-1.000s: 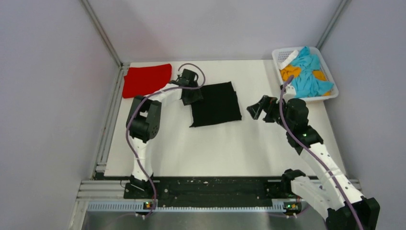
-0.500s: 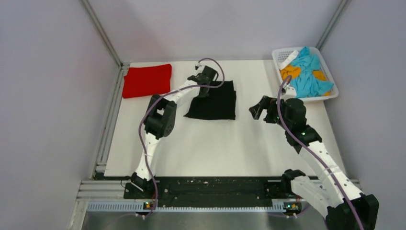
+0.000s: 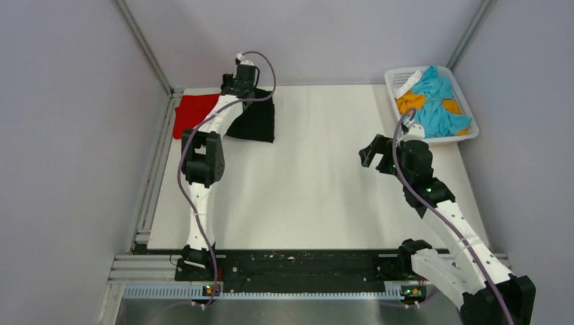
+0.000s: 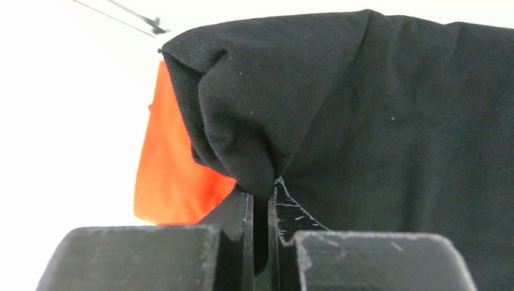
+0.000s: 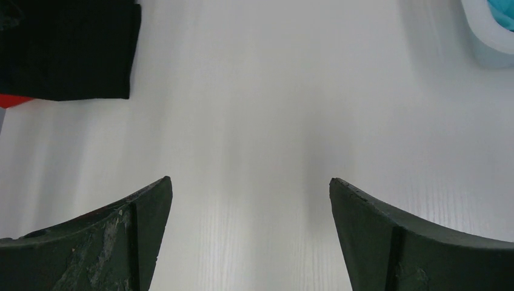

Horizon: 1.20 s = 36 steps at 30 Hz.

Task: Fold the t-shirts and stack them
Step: Put the neatly folded tshirt into the corner of the board with the left arm

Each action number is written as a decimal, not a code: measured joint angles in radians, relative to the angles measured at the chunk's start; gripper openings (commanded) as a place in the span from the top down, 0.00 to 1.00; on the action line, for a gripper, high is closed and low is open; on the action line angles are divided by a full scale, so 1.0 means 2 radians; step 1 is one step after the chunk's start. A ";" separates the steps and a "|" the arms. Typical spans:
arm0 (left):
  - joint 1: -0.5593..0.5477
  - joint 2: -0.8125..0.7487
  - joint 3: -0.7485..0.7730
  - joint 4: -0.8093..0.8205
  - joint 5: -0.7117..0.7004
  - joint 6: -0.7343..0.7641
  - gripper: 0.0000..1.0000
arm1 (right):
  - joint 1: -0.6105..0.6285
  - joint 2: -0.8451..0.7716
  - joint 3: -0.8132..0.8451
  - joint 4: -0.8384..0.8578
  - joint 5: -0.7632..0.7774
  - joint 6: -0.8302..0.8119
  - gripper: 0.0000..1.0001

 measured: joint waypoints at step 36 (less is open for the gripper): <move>0.053 -0.099 0.087 -0.012 0.029 0.069 1.00 | 0.000 0.032 0.000 -0.002 0.064 0.000 0.01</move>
